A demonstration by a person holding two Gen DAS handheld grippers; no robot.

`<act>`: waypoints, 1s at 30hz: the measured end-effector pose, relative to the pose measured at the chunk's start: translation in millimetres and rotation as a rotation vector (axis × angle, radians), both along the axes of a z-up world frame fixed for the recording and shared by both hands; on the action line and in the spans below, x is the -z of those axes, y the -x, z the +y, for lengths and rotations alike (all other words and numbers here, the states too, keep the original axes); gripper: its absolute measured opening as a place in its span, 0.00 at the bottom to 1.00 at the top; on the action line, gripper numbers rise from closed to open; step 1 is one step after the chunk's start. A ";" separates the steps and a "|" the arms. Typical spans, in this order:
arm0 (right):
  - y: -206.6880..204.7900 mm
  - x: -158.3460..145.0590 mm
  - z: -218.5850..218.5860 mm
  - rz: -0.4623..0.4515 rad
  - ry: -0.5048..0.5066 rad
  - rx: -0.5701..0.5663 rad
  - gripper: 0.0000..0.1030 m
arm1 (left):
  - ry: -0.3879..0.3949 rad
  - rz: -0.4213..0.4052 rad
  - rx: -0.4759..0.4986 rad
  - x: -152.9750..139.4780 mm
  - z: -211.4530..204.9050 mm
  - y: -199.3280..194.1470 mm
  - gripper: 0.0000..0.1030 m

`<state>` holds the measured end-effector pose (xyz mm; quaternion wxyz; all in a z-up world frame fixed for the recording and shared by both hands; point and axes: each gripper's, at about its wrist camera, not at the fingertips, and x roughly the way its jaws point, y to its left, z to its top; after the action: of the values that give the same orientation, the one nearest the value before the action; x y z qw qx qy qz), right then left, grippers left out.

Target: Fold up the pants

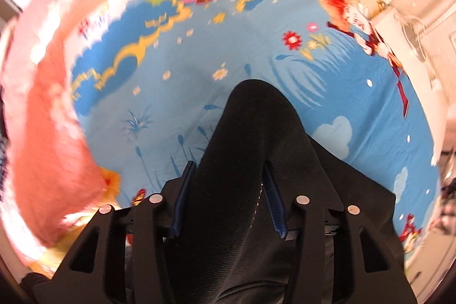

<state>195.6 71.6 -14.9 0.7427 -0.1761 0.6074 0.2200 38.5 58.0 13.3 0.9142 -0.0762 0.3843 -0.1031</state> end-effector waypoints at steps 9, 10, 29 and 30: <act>2.9 -85.1 -139.4 -0.051 -0.335 0.172 0.37 | -0.091 -0.155 0.173 -66.8 -87.5 0.9 0.29; 4.2 -91.4 -157.9 -0.059 -0.364 0.195 0.37 | -0.105 -0.174 0.199 -73.0 -101.1 1.8 0.29; 101.5 22.0 -571.1 -0.093 -0.427 0.735 0.38 | -0.602 -0.296 0.773 73.4 -480.2 87.0 0.30; 100.7 28.3 -570.1 -0.092 -0.429 0.724 0.38 | -0.626 -0.322 0.762 78.4 -483.8 93.3 0.30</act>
<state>95.0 -498.4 -43.1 0.8184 0.1974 0.5366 0.0582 -54.8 -425.8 -65.1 0.8384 0.3630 0.2517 -0.3192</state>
